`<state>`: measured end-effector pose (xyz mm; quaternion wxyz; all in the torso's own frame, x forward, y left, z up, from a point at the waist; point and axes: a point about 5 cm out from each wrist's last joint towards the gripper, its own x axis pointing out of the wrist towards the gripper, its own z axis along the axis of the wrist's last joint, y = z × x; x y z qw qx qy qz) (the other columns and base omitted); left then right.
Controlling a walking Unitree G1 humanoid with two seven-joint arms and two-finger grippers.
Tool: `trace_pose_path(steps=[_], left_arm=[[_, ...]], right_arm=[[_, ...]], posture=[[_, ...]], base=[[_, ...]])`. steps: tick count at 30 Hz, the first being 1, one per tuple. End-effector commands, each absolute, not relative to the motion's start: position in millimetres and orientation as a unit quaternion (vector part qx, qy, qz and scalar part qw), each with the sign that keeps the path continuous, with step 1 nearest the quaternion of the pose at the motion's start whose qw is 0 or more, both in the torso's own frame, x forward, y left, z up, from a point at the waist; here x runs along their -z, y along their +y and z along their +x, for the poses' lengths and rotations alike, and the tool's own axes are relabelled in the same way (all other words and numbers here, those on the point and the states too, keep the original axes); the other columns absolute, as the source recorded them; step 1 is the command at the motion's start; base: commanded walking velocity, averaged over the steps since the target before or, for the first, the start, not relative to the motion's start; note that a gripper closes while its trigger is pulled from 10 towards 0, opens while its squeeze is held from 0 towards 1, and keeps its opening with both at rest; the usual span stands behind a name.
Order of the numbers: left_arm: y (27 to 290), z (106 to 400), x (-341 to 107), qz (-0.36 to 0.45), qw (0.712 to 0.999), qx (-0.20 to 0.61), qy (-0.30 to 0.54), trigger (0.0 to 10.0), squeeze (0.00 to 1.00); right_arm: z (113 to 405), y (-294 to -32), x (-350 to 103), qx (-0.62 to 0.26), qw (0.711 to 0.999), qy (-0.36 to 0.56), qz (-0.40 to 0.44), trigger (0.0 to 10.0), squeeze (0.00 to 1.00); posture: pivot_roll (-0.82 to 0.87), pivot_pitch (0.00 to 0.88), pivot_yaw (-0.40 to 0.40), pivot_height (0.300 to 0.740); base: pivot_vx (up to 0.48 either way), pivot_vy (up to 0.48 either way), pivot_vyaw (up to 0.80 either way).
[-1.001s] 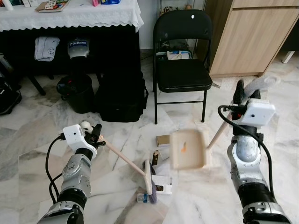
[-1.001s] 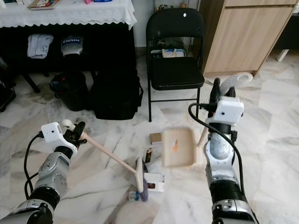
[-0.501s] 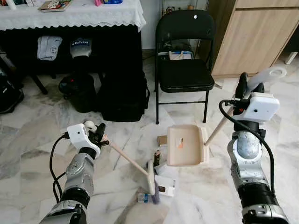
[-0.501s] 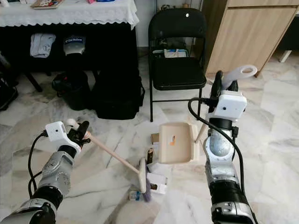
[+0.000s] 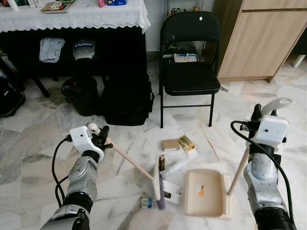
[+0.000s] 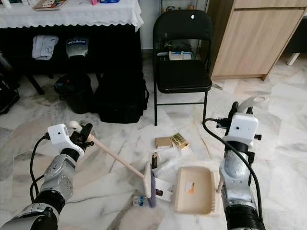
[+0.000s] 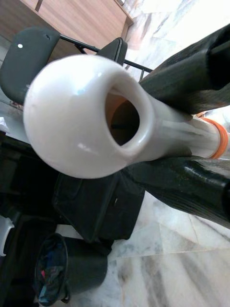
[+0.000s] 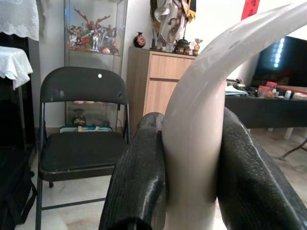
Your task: Sweep floor
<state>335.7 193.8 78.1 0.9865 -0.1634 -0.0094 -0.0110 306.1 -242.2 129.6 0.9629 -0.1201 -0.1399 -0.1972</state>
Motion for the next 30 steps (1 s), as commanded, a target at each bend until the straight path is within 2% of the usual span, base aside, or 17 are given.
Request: trace_pose_path(steps=[1, 4, 17, 30], left_arm=[[192, 338, -82, -0.165, 0.986, 0.016, -0.017, 10.0, 0.0], [193, 337, -80, -0.146, 0.989, 0.019, -0.013, 10.0, 0.0], [192, 339, -84, -0.14, 0.99, 0.026, -0.017, 10.0, 0.0], [192, 341, -87, -0.131, 0.991, 0.027, -0.025, 10.0, 0.0]], right_arm=[[305, -243, -130, 0.192, 0.961, -0.15, -0.129, 10.0, 0.0], [303, -241, -118, 0.19, 0.965, -0.13, -0.129, 10.0, 0.0], [305, -233, -119, 0.181, 0.966, -0.144, -0.114, 10.0, 0.0], [282, -247, -69, 0.213, 0.97, -0.049, -0.105, 10.0, 0.0]], posture=[[-0.01, 0.043, 0.016, 0.74], [0.0, 0.04, 0.017, 0.74], [-0.01, 0.022, 0.028, 0.74], [-0.01, 0.007, 0.033, 0.74]], base=[[0.0, 0.0, 0.0], [0.0, 0.0, 0.0], [0.0, 0.0, 0.0], [0.0, 0.0, 0.0]])
